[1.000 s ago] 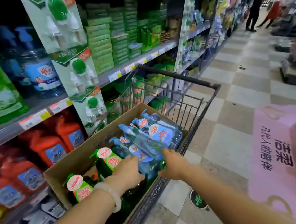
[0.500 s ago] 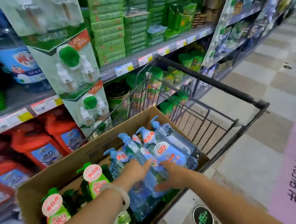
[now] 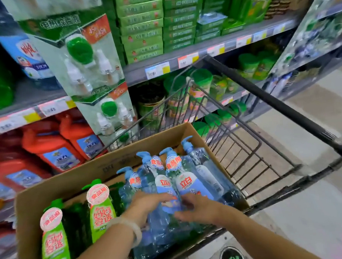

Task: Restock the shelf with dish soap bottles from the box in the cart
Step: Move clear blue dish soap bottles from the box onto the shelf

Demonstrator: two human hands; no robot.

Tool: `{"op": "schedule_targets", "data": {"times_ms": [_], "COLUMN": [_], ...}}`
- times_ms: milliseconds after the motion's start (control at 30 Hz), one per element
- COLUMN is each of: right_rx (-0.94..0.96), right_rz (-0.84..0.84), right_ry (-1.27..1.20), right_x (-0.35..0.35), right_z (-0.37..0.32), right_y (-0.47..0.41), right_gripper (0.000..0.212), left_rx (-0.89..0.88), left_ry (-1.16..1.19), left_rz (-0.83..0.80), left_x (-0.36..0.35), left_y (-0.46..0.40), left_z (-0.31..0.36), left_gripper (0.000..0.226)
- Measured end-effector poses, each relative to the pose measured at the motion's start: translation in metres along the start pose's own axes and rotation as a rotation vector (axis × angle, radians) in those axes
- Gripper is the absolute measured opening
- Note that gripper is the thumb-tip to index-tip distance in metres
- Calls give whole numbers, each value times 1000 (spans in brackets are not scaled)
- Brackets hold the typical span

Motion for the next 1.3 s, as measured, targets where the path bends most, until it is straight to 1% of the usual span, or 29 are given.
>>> {"op": "schedule_targets", "data": {"times_ms": [67, 133, 167, 233, 300, 367, 433, 500, 567, 633, 700, 767, 833, 867, 900, 967, 1033, 1067, 1100, 1200, 1267, 1300], "right_rx": [-22, -49, -81, -157, -211, -277, -329, -331, -281, -175, -53, 88, 226, 278, 321, 391, 443, 466, 488, 533, 572, 597], "right_rz": [-78, -199, -239, -255, -251, -268, -273, -265, -275, -267, -244, -266, -338, -371, -399, -421, -394, -379, -373, -401, -442, -462], "right_ry": [-15, -166, -266, -408, -517, -568, -563, -511, -475, -446, -384, -350, -342, -336, -321, -288, -264, -254, -241, -197, -166, -160], "right_x": [-8, -30, -42, -57, -61, -62, -62, -61, -58, -52, -44, -40, -44, -50, -59, -81, -111, -130, -151, -226, -281, -308], "right_z": [-2, -11, -15, -19, -25, -25, -20, -18, -27, -52, -88, -134, -185, -207, -226, -257, -286, -300, -313, -348, -370, -380], "right_y": [-3, -2, -2, -8, -15, -19, -20, -21, -25, -27, -26, -17, 4, 17, 29, 51, 68, 80, 93, 138, 169, 184], "right_gripper": [40, 31, 31, 34, 32, 26, 39, 50, 51, 57, 66, 61, 45, 42, 43, 42, 37, 38, 42, 50, 48, 44], "left_rx": [22, 23, 20, 43, 64, 66, 58, 46, 5, -64, -148, -227, -316, -353, -381, -413, -443, -460, -477, -490, -490, -490], "left_ry": [23, 51, 67, 129, 176, 177, 161, 160, 192, 236, 300, 359, 412, 437, 459, 485, 500, 510, 522, 561, 588, 603], "left_rz": [-55, -128, -165, -219, -197, -155, -154, -161, -119, -36, 18, 47, 81, 99, 113, 132, 153, 175, 204, 278, 334, 364], "left_x": [9, 20, 26, 35, 42, 45, 44, 42, 48, 64, 86, 116, 150, 169, 188, 225, 266, 288, 312, 384, 435, 461], "left_y": [5, 12, 16, 24, 24, 24, 25, 30, 36, 45, 57, 73, 93, 103, 114, 135, 157, 169, 180, 212, 232, 242], "left_z": [0, -1, -3, -9, -16, -20, -20, -20, -17, -9, 6, 24, 42, 47, 49, 44, 31, 21, 9, -37, -71, -89], "left_gripper": [38, 38, 40, 42, 44, 41, 42, 51, 59, 68, 66, 58, 54, 53, 51, 47, 40, 35, 31, 30, 28, 27]}}
Point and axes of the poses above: each hand's wrist, its own y-axis away from the middle knuckle, its own x-axis out of the back of the hand, z = x × y, the point moved 10 cm from there along -y, towards the middle knuckle, and after that the axes turned 15 degrees about z, right-handed, at the moved point
